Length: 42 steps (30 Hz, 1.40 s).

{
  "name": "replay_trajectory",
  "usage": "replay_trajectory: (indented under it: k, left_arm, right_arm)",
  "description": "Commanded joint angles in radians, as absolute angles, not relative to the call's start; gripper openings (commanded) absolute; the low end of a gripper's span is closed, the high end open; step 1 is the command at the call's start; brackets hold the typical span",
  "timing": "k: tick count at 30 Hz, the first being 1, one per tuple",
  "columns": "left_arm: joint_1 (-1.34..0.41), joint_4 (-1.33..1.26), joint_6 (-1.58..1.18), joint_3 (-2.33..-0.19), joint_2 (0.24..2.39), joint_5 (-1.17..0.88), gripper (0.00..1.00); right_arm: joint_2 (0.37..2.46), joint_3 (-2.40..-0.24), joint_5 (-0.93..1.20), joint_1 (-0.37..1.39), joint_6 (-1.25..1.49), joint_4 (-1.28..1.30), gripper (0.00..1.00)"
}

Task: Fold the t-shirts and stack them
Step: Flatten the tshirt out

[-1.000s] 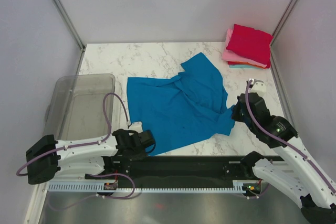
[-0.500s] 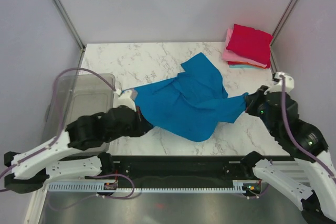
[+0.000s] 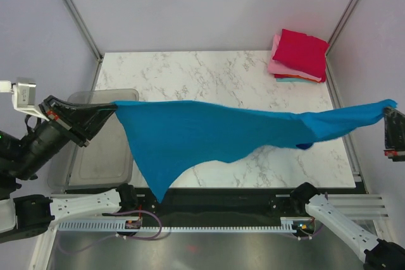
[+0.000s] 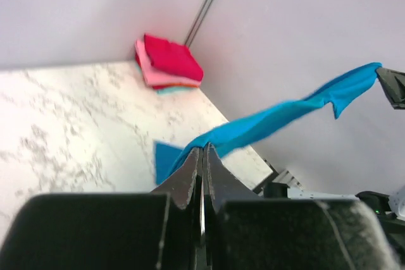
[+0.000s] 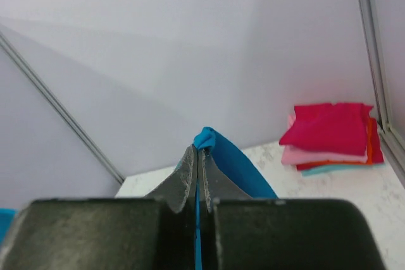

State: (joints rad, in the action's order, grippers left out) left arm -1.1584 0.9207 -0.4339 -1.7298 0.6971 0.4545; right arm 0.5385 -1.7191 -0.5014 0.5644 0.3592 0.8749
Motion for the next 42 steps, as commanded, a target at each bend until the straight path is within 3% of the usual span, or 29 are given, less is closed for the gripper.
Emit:
replay_trajectory:
  k: [1, 11, 14, 19, 21, 23, 24, 28, 29, 31, 32, 33, 34, 35, 38, 42]
  left_arm:
    - [-1.163, 0.784, -0.191, -1.759, 0.703, 0.39, 0.02]
    - [-1.161, 0.585, -0.003, -1.758, 0.727, 0.23, 0.02]
    - [-1.161, 0.595, 0.063, -1.779, 0.804, 0.361, 0.04]
    - [-1.151, 0.69, 0.094, -1.804, 1.07, 0.671, 0.02]
    - [-0.982, 0.747, 0.048, -1.789, 1.133, 0.573, 0.02]
    - [-0.77, 0.762, -0.099, -1.714, 1.218, 0.267, 0.02]
    - [-0.612, 0.75, -0.122, -1.668, 1.256, 0.212, 0.02]
    - [-0.365, 0.729, -0.14, -1.617, 1.532, 0.12, 0.02]
    - [-0.33, 0.732, -0.137, -1.64, 1.671, 0.073, 0.02]
    - [-0.249, 0.748, -0.133, -1.717, 1.788, 0.031, 0.16]
    - [-0.232, 0.771, -0.133, -1.742, 1.828, 0.006, 0.4]
    - [-0.209, 0.778, -0.132, -1.764, 1.882, 0.012, 0.54]
    - [-0.203, 0.788, -0.126, -1.799, 1.894, 0.027, 0.76]
    - [-0.198, 0.795, -0.123, -1.808, 1.898, 0.06, 0.82]
    - [-0.193, 0.802, -0.12, -1.83, 1.876, 0.109, 0.88]
    - [-0.206, 0.804, -0.178, -1.784, 1.797, 0.083, 0.88]
  right_arm:
    - [0.505, -1.766, -0.453, 0.554, 0.216, 0.74, 0.0]
    - [0.549, -1.882, -0.256, 0.483, 0.071, 0.597, 0.0]
    - [0.668, -1.966, -0.304, 0.457, 0.074, 0.59, 0.0]
    - [1.058, -2.054, -0.53, 0.457, 0.089, 0.793, 0.0]
    - [1.231, -1.991, -0.586, 0.459, 0.101, 0.811, 0.0]
    - [1.346, -1.919, -0.624, 0.457, 0.115, 0.79, 0.0]
    - [1.47, -1.91, -0.629, 0.456, 0.132, 0.761, 0.0]
    - [1.846, -2.015, -0.624, 0.457, 0.193, 0.722, 0.0]
    - [1.94, -2.199, -0.627, 0.457, 0.205, 0.765, 0.03]
    - [2.214, -2.43, -0.649, 0.457, 0.244, 0.949, 0.26]
    - [2.28, -2.585, -0.666, 0.457, 0.251, 0.995, 0.47]
    - [2.339, -2.606, -0.693, 0.457, 0.261, 1.024, 0.6]
    - [2.333, -2.583, -0.701, 0.456, 0.267, 1.006, 0.71]
    - [2.312, -2.469, -0.706, 0.453, 0.271, 0.974, 0.84]
    - [2.166, -2.198, -0.687, 0.449, 0.259, 0.795, 0.91]
    - [2.039, -2.063, -0.623, 0.439, 0.262, 0.712, 0.93]
